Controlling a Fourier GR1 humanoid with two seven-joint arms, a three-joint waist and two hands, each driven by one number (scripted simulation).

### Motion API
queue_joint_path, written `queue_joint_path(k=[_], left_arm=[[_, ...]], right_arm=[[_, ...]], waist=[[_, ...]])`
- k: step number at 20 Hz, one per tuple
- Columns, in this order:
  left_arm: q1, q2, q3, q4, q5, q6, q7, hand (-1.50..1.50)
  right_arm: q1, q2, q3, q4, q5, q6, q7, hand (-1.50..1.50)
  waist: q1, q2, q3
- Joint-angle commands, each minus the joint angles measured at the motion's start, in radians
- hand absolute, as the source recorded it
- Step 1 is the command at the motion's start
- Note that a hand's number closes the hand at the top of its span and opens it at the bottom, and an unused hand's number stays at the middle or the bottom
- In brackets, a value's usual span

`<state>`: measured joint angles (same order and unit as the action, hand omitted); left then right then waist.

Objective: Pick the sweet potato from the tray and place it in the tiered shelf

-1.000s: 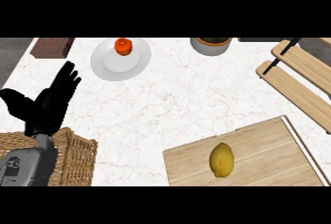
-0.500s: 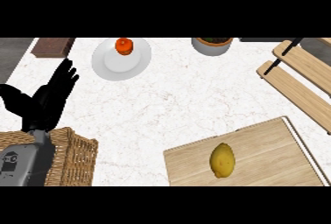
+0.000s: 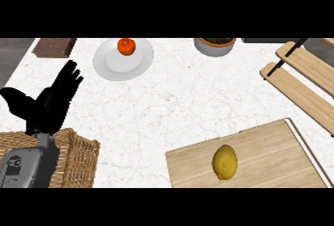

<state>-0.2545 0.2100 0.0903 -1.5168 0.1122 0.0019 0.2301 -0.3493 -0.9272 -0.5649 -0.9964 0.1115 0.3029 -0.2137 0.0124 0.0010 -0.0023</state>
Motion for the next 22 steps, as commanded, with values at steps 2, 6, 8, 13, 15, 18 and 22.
queue_joint_path(k=[2, 6, 8, 13, 15, 18, 22], left_arm=[[-0.018, 0.029, 0.027, -0.030, 0.009, -0.005, 0.040, 0.00], [-0.028, 0.005, 0.011, 0.037, 0.004, -0.026, -0.014, 0.00], [-0.006, 0.006, 0.018, 0.009, -0.003, -0.009, -0.009, 0.00], [-0.010, -0.008, 0.005, 0.004, -0.010, -0.001, 0.011, 0.00], [-0.016, -0.040, -0.016, -0.009, -0.019, 0.020, 0.016, 0.00], [-0.015, -0.007, -0.002, 0.016, -0.013, -0.016, -0.007, 0.00], [-0.033, -0.038, -0.020, 0.012, -0.028, 0.014, 0.003, 0.00]], right_arm=[[-0.055, 0.031, -0.005, 0.154, 0.060, -0.144, -0.097, -1.50], [-0.181, -0.040, -0.045, 0.335, 0.028, -0.129, -0.192, -1.50], [-0.251, -0.022, -0.030, 0.360, 0.033, -0.168, -0.187, -1.50], [-0.260, -0.157, -0.081, 0.555, 0.013, -0.061, -0.347, -1.50], [-0.306, -0.171, -0.025, 0.571, 0.025, 0.055, -0.253, -1.50], [-0.287, -0.251, -0.041, 0.657, 0.003, 0.222, -0.216, -1.50], [-0.263, -0.346, -0.071, 0.731, -0.001, 0.288, -0.259, -1.50]], waist=[[0.003, 0.003, 0.004], [0.007, 0.006, 0.004], [0.014, 0.005, 0.004], [0.015, 0.008, 0.006], [0.018, 0.006, 0.005], [0.018, 0.010, 0.006], [0.013, 0.013, 0.008]])
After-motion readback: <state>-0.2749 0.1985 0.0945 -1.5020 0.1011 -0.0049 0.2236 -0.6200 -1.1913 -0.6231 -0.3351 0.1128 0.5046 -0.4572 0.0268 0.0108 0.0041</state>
